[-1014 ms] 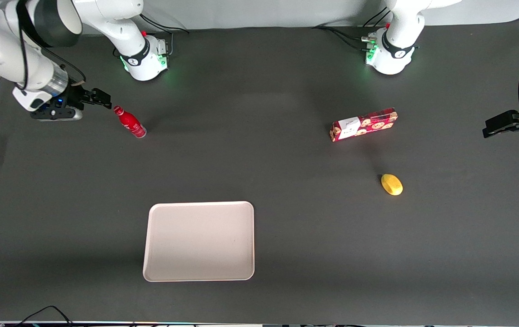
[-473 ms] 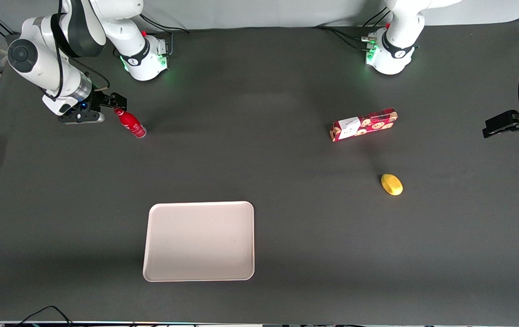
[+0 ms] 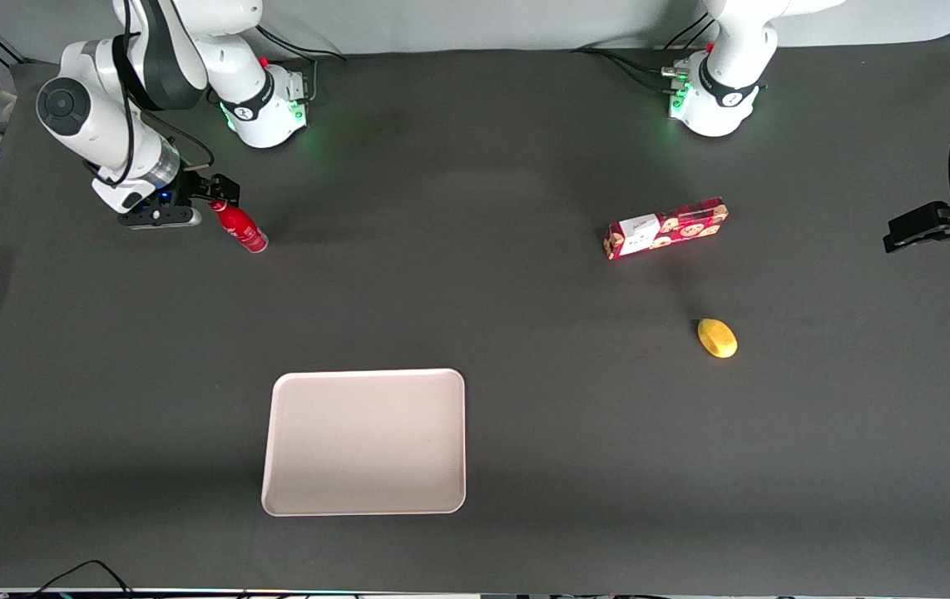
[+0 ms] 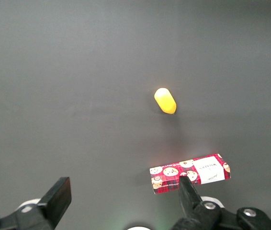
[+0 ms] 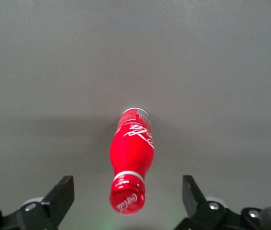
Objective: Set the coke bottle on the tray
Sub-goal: 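Lower the right gripper around the bottle's neck and close it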
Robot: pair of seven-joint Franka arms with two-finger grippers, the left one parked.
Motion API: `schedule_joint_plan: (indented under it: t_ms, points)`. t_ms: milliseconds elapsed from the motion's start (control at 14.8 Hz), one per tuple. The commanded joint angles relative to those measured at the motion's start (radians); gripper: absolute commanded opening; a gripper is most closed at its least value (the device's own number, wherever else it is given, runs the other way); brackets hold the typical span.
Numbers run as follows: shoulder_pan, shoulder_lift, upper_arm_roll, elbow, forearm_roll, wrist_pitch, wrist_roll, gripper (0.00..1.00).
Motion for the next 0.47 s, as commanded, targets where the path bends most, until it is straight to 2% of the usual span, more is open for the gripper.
schedule_joint_plan:
  t_ms: [0, 405]
  points:
    - [-0.002, 0.002, -0.001, -0.039, -0.017, 0.059, -0.006, 1.0]
    - [-0.005, 0.033, -0.001, -0.047, -0.038, 0.08, -0.006, 1.0]
